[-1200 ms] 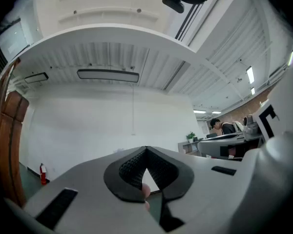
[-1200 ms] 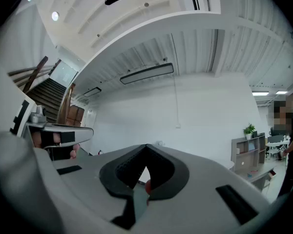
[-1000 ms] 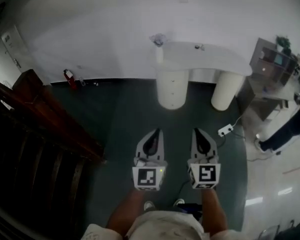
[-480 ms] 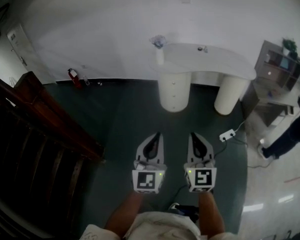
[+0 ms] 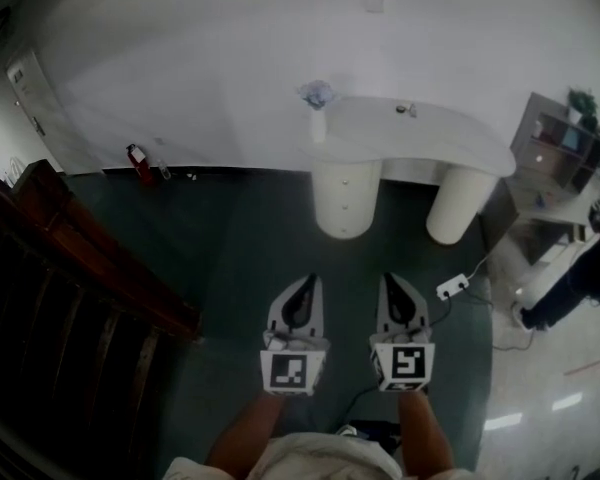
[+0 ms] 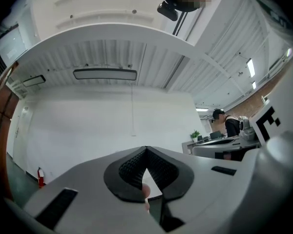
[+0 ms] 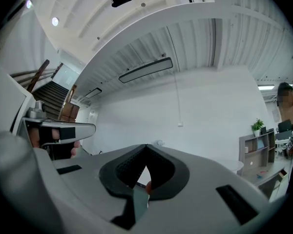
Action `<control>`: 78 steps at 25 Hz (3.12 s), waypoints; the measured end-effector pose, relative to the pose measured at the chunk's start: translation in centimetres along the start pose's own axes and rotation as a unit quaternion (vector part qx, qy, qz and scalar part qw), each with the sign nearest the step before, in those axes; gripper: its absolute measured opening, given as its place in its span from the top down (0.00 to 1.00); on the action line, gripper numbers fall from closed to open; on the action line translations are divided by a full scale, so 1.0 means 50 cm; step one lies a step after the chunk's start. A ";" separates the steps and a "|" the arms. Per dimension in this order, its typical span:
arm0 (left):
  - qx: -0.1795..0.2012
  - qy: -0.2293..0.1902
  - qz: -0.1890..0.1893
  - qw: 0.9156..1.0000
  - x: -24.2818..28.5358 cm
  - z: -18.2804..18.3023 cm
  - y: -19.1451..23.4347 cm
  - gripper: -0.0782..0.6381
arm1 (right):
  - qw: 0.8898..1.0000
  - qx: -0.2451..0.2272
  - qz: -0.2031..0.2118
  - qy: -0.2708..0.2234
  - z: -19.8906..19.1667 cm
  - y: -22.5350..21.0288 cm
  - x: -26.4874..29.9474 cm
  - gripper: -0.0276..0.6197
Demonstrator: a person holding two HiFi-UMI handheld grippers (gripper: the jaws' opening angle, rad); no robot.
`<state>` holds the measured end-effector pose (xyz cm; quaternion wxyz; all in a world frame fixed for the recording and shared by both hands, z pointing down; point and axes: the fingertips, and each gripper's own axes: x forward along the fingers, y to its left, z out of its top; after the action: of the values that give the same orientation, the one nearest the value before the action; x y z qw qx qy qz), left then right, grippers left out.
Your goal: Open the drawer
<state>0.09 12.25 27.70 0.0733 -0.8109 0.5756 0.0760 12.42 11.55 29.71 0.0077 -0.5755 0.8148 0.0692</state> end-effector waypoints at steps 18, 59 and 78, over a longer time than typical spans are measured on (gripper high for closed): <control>-0.016 0.010 -0.031 0.999 0.252 -0.051 0.367 0.90 | 0.998 -0.019 -0.050 0.024 0.003 0.107 0.402 0.95; 0.047 0.064 -0.043 0.996 0.967 -0.343 0.450 0.90 | 0.996 0.013 -0.066 0.062 -0.280 -0.275 1.029 0.95; -0.013 0.098 -0.046 0.994 0.999 -0.695 0.493 0.90 | 0.988 -0.022 -0.090 0.122 -0.643 -0.234 1.106 0.95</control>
<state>-5.58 -49.05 50.51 0.0092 -0.8410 0.5410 -0.0001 6.93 -47.99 55.23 -0.0982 -0.6509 0.7527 0.0148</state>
